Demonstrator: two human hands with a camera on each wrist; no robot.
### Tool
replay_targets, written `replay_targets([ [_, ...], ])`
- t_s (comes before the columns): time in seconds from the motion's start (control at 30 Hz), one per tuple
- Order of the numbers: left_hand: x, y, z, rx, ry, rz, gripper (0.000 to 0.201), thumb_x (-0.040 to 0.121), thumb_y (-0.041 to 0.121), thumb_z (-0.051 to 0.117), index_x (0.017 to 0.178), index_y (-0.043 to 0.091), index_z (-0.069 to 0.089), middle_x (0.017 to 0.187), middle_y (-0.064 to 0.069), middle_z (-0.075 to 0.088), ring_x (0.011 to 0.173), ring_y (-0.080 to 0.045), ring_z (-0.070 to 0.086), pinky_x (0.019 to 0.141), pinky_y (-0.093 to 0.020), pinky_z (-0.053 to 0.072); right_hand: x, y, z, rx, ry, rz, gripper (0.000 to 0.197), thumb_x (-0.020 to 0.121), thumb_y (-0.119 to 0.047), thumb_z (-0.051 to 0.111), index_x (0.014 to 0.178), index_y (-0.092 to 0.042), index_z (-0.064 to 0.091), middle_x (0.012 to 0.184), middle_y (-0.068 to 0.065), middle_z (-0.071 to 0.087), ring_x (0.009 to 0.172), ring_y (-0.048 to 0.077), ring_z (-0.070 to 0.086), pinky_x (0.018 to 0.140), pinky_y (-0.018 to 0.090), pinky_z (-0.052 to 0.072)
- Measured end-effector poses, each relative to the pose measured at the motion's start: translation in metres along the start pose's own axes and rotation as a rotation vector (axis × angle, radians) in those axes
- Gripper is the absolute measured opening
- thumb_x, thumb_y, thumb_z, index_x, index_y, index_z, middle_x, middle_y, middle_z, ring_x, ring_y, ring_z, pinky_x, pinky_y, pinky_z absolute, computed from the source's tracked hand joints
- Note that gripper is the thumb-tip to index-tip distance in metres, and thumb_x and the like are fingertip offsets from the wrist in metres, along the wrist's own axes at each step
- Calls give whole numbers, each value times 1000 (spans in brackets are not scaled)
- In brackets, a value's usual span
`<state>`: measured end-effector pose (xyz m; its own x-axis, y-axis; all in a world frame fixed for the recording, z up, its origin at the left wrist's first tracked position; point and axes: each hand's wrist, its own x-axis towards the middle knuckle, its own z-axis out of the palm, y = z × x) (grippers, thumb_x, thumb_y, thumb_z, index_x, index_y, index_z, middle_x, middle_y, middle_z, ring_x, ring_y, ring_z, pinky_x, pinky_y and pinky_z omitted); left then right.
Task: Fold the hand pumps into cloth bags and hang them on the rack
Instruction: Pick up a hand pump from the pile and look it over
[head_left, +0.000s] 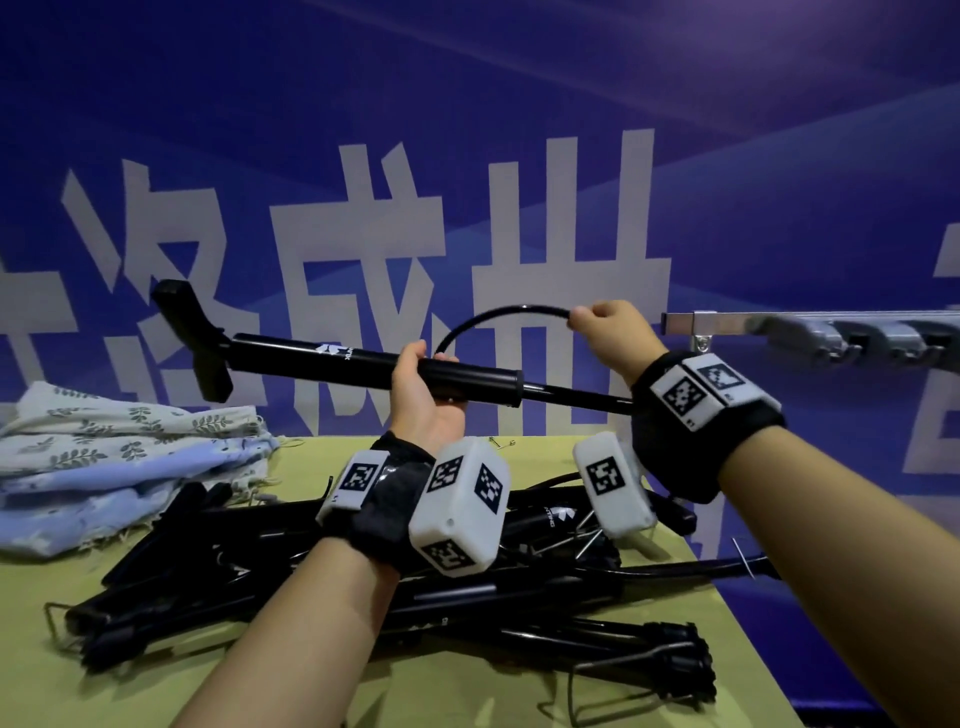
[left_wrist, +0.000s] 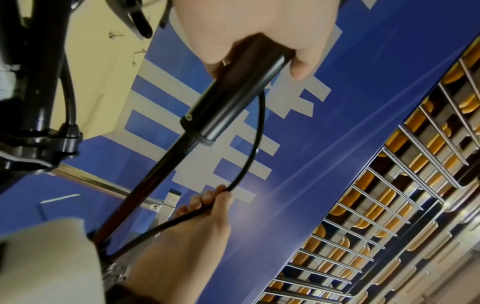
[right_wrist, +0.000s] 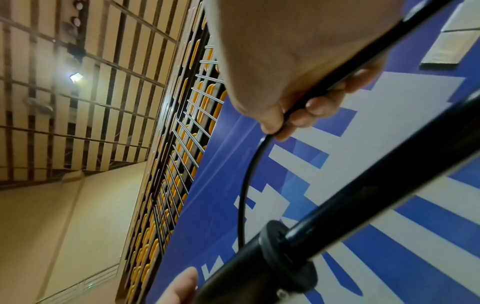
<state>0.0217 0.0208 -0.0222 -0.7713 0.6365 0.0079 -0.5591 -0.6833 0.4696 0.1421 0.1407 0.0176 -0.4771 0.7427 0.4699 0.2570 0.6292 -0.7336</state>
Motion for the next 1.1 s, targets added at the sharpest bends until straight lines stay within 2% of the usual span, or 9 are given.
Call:
replay_targets([
  [0.13,-3,1,0,-29,-37,-4,19,90,19,58,75,12,49,79,-7,53,76,-21,54,95,-39,48,-6,1,-6,142,41,-133,26,97,-21,43,103,-4,62,86,8,55,80,18,48,73,28,37],
  [0.23,3,5,1,-127,-163,16,9,88,17,60,81,14,55,89,-8,56,92,-28,57,101,-44,43,-14,5,-13,23,-80,-208,21,97,-17,47,108,-5,61,76,-2,53,67,8,46,61,14,37],
  [0.33,10,9,7,-135,-257,55,8,86,14,59,79,18,56,83,0,56,92,-24,57,101,-48,42,-21,16,-16,-93,-211,-225,24,96,-8,47,115,-12,61,89,-5,58,78,6,53,65,13,41],
  [0.47,18,15,19,-128,-237,89,15,92,15,54,77,18,53,68,5,60,83,-19,60,94,-46,46,-26,38,-35,70,173,-233,32,87,3,46,101,-20,62,100,1,58,95,13,55,87,29,45],
  [0.57,22,20,26,-175,-234,98,15,92,16,56,77,15,54,63,3,61,83,-19,61,96,-48,45,-27,55,-56,47,584,25,33,84,-7,48,112,-19,62,123,10,51,122,28,39,101,37,31],
  [0.63,22,20,29,-208,-248,116,17,92,15,55,75,15,54,62,3,60,82,-20,61,95,-49,45,-27,66,-58,238,647,228,40,86,-13,48,126,-18,52,136,12,41,126,30,32,102,35,29],
  [0.7,22,16,29,-233,-281,127,18,92,13,54,75,14,54,65,3,59,82,-21,61,93,-49,45,-28,71,-50,608,554,367,51,89,-21,52,137,-20,36,140,11,35,119,32,38,98,43,37],
  [0.83,28,-3,14,-244,-310,87,13,90,8,51,78,11,53,70,0,60,85,-24,63,96,-50,43,-27,82,-30,1280,404,398,55,92,-26,53,140,-17,28,114,12,49,92,31,61,61,42,56],
  [1.1,34,-17,-31,-216,-360,24,28,34,-9,66,54,10,60,67,-2,60,73,-29,70,85,-50,46,-40,130,1,1262,607,537,48,89,-25,57,131,-14,34,108,13,58,73,22,62,50,32,52],
])
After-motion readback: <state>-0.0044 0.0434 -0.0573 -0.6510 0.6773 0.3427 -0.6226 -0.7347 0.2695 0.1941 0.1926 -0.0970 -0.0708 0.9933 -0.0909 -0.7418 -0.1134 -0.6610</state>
